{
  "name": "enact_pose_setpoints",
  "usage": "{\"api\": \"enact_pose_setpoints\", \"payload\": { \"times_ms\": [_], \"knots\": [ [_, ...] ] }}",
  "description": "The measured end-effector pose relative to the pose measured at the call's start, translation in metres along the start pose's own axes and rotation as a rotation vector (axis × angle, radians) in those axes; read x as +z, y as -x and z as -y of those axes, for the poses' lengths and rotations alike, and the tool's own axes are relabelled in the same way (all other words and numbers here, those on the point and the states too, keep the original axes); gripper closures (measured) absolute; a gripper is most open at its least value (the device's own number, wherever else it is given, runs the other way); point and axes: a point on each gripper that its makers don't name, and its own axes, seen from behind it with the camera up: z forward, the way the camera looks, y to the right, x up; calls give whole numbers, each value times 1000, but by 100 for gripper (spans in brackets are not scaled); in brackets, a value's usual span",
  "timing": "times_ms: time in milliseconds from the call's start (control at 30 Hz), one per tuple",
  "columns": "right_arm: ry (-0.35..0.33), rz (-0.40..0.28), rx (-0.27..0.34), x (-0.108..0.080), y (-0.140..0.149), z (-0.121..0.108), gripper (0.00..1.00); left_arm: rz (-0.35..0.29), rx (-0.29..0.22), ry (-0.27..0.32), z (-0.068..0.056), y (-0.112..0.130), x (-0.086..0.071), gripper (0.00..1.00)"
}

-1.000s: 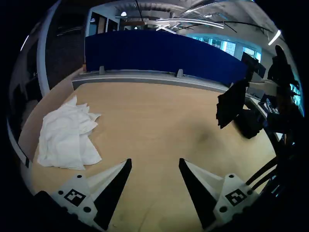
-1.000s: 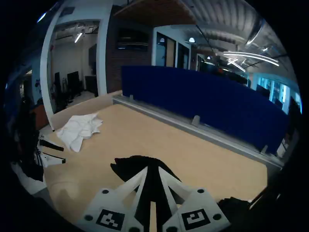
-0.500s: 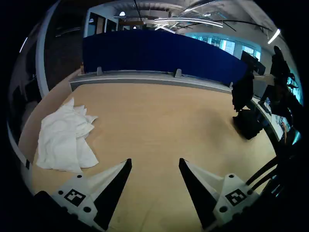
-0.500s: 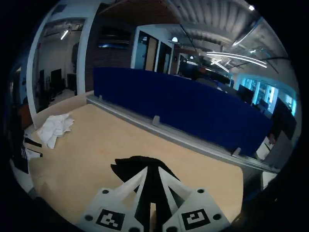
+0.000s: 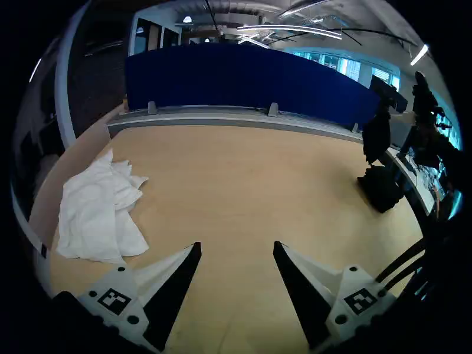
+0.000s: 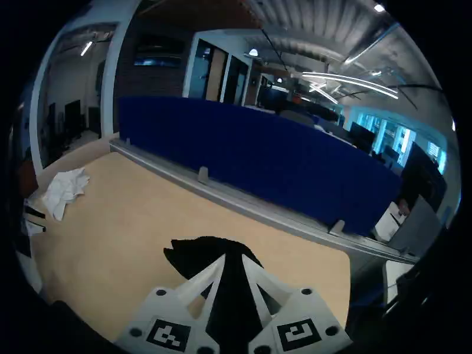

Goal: Fold towel

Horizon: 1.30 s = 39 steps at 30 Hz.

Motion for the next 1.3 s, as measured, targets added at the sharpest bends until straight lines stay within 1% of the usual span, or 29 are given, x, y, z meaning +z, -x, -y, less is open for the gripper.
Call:
{"api": "enact_pose_setpoints", "payload": {
  "times_ms": [167, 333, 467, 567, 667, 767, 867, 967, 1067, 1167, 1300],
  "knots": [
    [2, 13, 21, 8, 5, -20, 96, 4, 0, -11, 1, 0, 0, 10],
    [1, 38, 35, 5, 23, -24, 96, 7, 3, -11, -1, 0, 1, 10],
    [-3, 59, 63, -5, 47, -23, 96, 10, 7, -5, -5, -1, 4, 10],
    [-11, 72, 105, -16, 67, -21, 96, 11, 13, 2, -9, -3, 5, 10],
    [-3, 82, 141, -29, 85, -25, 96, 14, 21, 10, -13, -4, 7, 10],
    [11, 87, 169, -39, 99, -31, 96, 18, 31, 15, -16, -5, 8, 10],
    [10, 82, 194, -48, 107, -34, 96, 21, 38, 22, -20, -5, 10, 10],
    [20, 80, 206, -52, 111, -41, 96, 26, 46, 28, -23, -4, 11, 10],
    [22, 78, 201, -50, 108, -48, 96, 29, 50, 32, -26, -3, 12, 10],
    [20, 73, 184, -46, 100, -53, 96, 31, 53, 34, -28, -2, 12, 10],
    [0, 74, 152, -38, 90, -53, 96, 32, 52, 32, -29, -1, 10, 10]
  ]
}}
